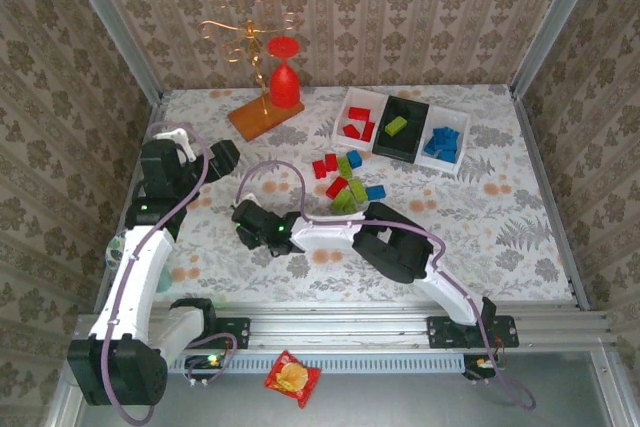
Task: Sort the legos into containers by color
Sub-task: Pick up the lego from the middle-left of the table, then place the lego in the container.
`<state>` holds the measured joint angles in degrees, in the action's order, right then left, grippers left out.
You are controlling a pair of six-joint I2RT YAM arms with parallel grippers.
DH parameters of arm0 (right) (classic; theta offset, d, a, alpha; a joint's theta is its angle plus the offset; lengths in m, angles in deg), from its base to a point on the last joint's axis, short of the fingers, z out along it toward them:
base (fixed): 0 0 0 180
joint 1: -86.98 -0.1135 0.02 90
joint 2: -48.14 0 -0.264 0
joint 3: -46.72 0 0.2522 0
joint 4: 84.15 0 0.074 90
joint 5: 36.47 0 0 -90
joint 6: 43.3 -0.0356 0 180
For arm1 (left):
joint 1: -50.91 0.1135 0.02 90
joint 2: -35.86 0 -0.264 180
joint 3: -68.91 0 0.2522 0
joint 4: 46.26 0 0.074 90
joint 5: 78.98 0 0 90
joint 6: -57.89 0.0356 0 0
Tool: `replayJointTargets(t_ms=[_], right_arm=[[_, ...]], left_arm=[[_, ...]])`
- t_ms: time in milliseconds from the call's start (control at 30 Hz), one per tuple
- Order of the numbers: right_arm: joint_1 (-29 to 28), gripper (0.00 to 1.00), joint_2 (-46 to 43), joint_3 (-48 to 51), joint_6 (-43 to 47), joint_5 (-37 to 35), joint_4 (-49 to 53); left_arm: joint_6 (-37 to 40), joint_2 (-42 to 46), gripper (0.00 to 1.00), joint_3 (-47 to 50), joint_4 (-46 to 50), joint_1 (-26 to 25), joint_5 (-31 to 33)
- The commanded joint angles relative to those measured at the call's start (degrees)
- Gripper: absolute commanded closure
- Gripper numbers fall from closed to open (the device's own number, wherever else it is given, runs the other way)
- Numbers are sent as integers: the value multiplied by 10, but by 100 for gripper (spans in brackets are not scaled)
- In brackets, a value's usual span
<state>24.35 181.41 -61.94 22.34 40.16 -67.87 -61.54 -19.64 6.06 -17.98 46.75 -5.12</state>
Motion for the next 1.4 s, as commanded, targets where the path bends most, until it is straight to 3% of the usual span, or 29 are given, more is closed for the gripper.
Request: replayJointTargets(t_ms=[0,333,600,1033,1367], right_arm=[[16,73,-47,46,-4,-26,19],[113,77,-226,235,-32,0,-40],[245,77,-343,275,-67,45,-26],[466,76,-259,149,-74,28,25],[513,68,-156,38,-50,14,90]], left_arm=[[1,9,7,9,-11,-9,-13],[3,20,7,48,-25,-31,-9],[-14,6,7,86,-91,-70,0],[-1,-66,7,69,-120,-177,27],[44,-97,7,73,-153,-243,0]])
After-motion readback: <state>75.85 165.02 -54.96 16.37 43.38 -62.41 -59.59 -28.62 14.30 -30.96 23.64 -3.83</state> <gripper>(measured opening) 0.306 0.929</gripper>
